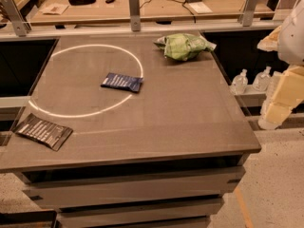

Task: Move rxbar chocolate near green jalapeno chip bag

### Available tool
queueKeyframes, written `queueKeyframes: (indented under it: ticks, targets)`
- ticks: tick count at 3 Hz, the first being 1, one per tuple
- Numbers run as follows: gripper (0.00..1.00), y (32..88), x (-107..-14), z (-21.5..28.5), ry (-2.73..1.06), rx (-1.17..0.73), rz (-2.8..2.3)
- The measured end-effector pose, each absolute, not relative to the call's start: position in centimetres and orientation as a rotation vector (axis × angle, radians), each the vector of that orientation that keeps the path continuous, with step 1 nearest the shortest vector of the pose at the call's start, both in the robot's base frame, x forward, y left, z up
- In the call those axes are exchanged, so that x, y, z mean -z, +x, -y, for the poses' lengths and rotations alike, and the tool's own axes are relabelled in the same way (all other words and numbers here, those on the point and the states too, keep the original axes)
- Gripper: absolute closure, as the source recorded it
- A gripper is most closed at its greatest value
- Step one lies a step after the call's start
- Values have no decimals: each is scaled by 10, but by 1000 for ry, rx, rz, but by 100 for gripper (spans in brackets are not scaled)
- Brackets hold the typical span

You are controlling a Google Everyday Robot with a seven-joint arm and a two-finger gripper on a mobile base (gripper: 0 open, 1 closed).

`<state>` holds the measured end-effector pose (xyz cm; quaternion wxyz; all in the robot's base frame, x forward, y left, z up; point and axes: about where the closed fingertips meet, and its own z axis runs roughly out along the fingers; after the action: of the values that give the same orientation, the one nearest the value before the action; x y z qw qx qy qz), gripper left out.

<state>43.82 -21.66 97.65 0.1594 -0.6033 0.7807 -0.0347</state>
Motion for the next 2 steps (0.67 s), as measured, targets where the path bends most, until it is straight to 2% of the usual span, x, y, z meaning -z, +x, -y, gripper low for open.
queueKeyframes:
  ticks: [2]
  targets:
    - [0,430,-977,214,-1660,46,-2227]
